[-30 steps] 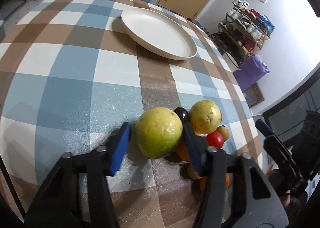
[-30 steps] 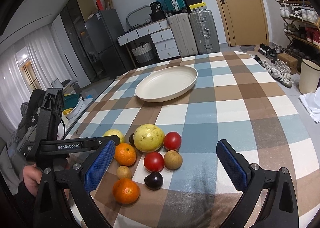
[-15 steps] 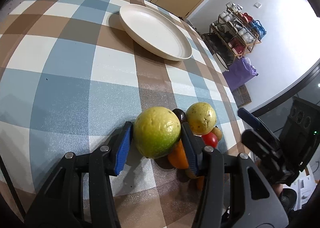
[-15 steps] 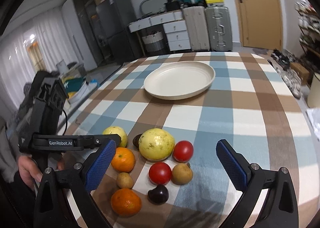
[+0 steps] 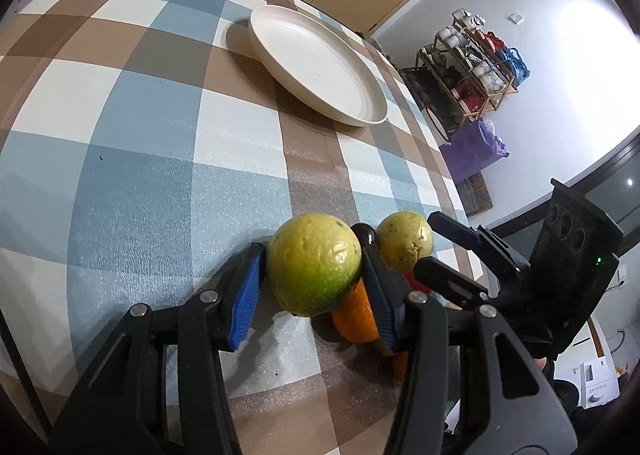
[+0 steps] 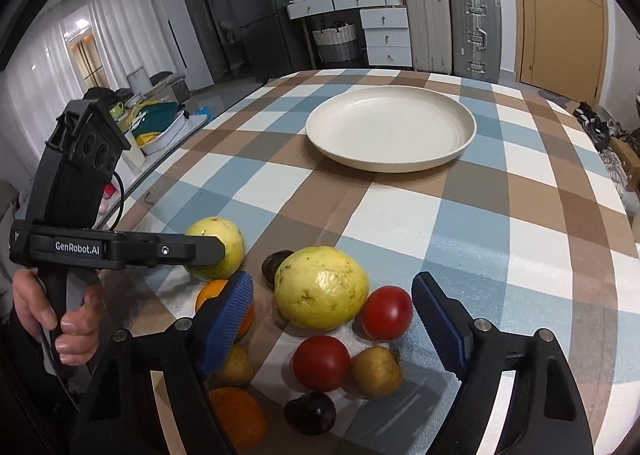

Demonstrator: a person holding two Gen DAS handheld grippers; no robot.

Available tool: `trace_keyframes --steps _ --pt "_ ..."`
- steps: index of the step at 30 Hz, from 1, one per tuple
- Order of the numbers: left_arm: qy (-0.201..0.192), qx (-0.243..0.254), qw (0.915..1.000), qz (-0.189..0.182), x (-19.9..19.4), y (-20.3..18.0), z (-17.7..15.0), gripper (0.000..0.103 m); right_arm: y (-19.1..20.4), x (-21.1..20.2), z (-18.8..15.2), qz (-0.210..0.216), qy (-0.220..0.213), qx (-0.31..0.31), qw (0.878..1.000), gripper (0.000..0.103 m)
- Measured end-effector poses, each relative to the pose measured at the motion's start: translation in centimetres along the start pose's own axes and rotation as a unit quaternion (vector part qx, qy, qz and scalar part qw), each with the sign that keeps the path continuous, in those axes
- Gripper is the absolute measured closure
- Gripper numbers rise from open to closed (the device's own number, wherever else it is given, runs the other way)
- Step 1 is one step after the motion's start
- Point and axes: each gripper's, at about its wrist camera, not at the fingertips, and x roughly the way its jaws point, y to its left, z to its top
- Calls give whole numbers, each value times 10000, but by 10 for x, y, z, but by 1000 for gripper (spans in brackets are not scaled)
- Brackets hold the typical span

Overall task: Organize fruits
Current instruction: 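Close the left tool on the green pomelo while the right tool grasps the yellow guava, then carry the pomelo with the left tool onto the white plate while the right tool sets the guava there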

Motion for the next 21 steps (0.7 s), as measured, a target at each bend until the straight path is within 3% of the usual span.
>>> trace_keyframes --steps 6,9,12,21 --pt "-60 -17 10000 50 -5 2 5 57 6 7 3 -46 119 -218 9997 23" --pt "-92 -18 9999 41 -8 2 6 57 9 11 5 -130 170 -345 9992 31" --pt "-130 -1 9999 39 -12 1 9 57 13 14 6 -172 234 -470 9985 46" --pt "-246 105 9996 57 -23 -8 16 57 7 7 6 -30 -34 -326 9995 50"
